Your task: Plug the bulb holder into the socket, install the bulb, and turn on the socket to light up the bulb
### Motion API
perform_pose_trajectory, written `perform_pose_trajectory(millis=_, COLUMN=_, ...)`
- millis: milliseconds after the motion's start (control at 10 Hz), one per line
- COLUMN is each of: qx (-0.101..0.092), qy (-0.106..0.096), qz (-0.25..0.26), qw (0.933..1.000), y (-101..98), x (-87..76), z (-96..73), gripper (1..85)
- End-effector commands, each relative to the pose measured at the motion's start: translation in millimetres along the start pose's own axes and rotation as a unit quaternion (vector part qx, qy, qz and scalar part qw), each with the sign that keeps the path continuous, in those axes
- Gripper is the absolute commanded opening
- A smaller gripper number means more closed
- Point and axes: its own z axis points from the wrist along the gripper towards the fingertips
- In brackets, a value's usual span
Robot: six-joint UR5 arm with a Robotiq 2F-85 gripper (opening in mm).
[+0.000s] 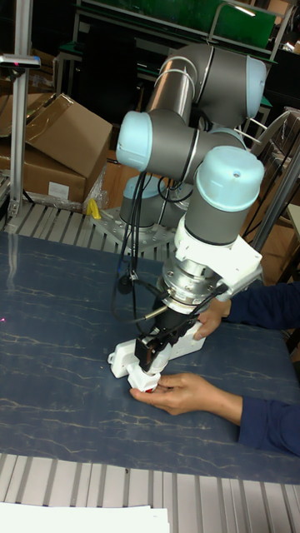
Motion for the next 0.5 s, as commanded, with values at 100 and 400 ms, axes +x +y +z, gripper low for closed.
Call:
perform_pose_trajectory(millis=100, qx=-0.014, qy=-0.020, qz=0.090, qw=0.9956, y=1.0, x=-7.6, z=-1.9, gripper=1.7)
perform_pose_trajectory(millis=400, qx=-0.035, qy=-0.031, qz=0.167, qw=0.9848, y=4.2, x=-8.8, z=-0.9, gripper=1.7)
